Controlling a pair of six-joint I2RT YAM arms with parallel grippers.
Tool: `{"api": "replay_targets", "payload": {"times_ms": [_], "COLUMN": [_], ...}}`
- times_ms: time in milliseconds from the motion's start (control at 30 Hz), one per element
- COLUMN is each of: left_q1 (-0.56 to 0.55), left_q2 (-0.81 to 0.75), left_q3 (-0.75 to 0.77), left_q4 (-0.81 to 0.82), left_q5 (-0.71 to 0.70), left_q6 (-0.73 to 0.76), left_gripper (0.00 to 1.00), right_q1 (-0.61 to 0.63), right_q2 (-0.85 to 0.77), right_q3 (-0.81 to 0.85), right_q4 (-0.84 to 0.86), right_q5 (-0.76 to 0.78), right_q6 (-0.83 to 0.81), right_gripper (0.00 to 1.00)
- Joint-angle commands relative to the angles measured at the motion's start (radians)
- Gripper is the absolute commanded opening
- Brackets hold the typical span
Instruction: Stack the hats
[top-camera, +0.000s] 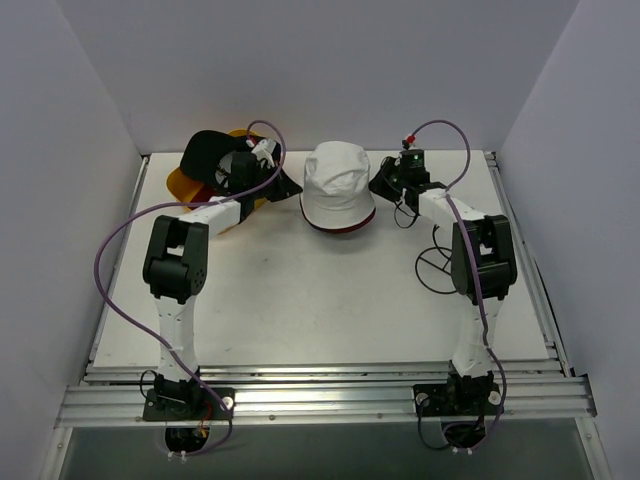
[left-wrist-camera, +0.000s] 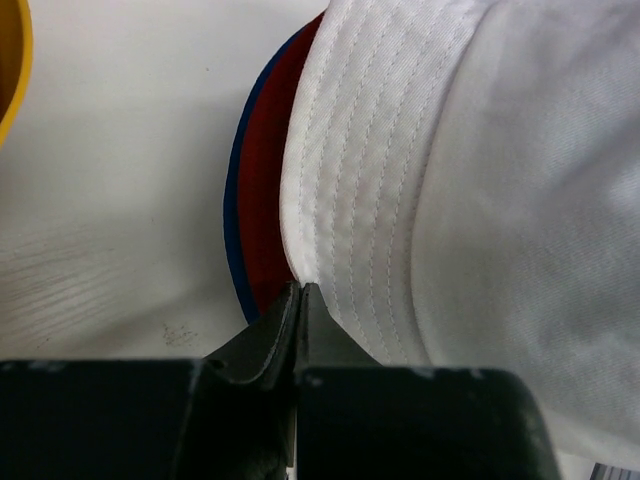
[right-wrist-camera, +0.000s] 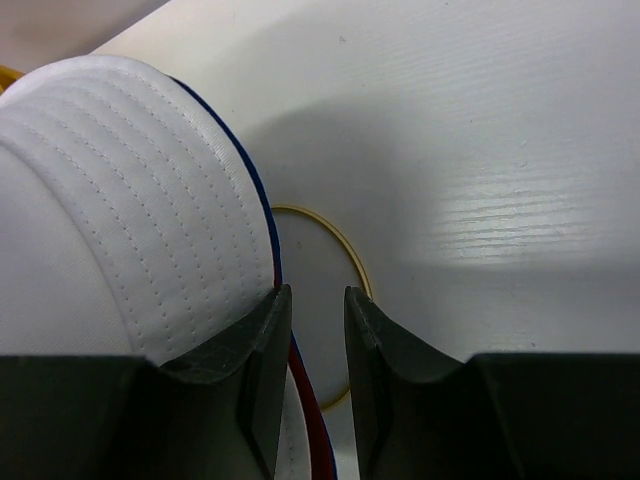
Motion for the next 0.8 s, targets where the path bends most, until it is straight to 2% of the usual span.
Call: {"api": "replay_targets", "payload": {"times_ms": [0, 100, 200, 300, 500, 600, 767], "left_q1": [-0.001, -0.001, 0.002, 0.014, 0.028, 0.011, -0.084], "left_q2": [0.012, -0.011, -0.063, -0.142, -0.317, -0.377, -0.372], "left_q3": [0.016, -0.003, -0.039, -0.076, -0.096, -0.041, 0.173], "left_q4": [-0.068, -0.053, -0.034, -0.056, -0.12, -0.18, -0.38], "left_q5": [-0.062, -0.054, -0.053, -0.077, -0.125, -0.127, -0.163], "left_q6": [0.059, 0.057, 0.048, 0.047, 0.056, 0.083, 0.189], "left_gripper": [0.02, 0.02, 0.18, 0.37, 0.52, 0.57, 0.61], "right_q1": [0.015, 0.017, 0.003, -0.029, -0.051, -0.044, 0.005], "right_q2": [-0.005, -0.008, -0.024, -0.071, -0.214, -0.309, -0.468], "right_q3": [0.039, 0.047, 0.069, 0.072, -0.011, -0.116, -0.284], "right_q4": [0.011, -0.004, -0.051, -0.102, -0.159, -0.133, -0.035], "right_q5": [0.007, 0.022, 0.056, 0.097, 0.121, 0.121, 0.075], "right_q6": [-0.022, -0.035, -0.054, -0.073, -0.127, -0.13, -0.105], "right_gripper": [0.24, 0.24, 0.24, 0.24, 0.24, 0.24, 0.25]}}
